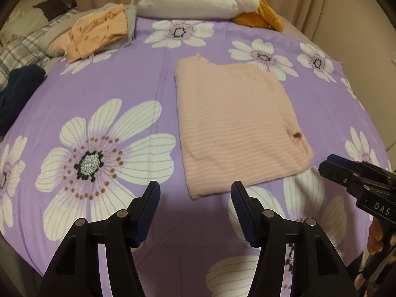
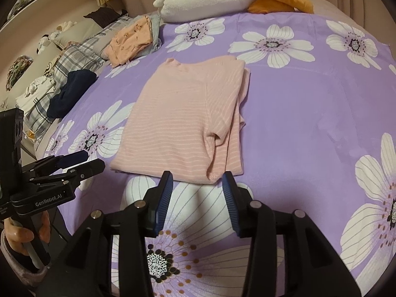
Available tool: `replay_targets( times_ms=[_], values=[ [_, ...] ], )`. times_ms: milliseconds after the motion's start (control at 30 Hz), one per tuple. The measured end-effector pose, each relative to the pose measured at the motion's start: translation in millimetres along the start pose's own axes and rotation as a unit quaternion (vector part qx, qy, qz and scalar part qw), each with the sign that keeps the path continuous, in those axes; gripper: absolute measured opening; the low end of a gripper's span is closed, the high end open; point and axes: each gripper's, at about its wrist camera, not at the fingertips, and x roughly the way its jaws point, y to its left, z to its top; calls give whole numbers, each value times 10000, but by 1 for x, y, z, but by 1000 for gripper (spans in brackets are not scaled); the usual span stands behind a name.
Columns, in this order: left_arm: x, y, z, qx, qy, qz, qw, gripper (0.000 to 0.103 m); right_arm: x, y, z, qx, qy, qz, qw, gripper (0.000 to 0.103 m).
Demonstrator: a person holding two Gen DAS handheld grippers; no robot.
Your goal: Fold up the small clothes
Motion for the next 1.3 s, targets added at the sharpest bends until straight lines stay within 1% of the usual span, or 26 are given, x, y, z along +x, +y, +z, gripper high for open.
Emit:
replay_targets(
  times_ms=[100, 167, 200, 533, 633, 1100, 1133, 1233, 1300],
  values=[
    [-5, -1, 2, -14, -70, -14, 10000, 60, -8, 2, 1, -37, -101, -19, 9999, 46],
    [-10, -2, 3, -14, -134, -12, 9999, 67, -12, 3, 1, -56, -155, -32, 9999, 48],
    [-11, -4, 3, -10, -154, -13, 9999, 67, -13, 3, 1, -57, -170, -31, 9998, 49],
    [-29, -10, 3, 4, -351, -14, 9994, 68, -31, 8, 3, -106, -395, -27, 9992, 58],
    [-33, -10, 4, -3, -396, -8, 9992, 76, -35, 9, 4, -107, -447, -32, 9989, 60],
    [-52, -13, 2, -49, -583, -20, 9983, 78, -58, 18, 2, -159, -711, -20, 9973, 67],
    [-53, -13, 2, -58, -599, -23, 9982, 79, -60, 19, 2, -170, -731, -26, 9972, 69],
    [-57, -13, 3, -71, -636, -25, 9979, 86, -64, 21, 3, -195, -804, -40, 9966, 74],
    [-60, -14, 3, -65, -681, -18, 9977, 88, -67, 23, 4, -203, -844, -41, 9962, 75]
  ],
)
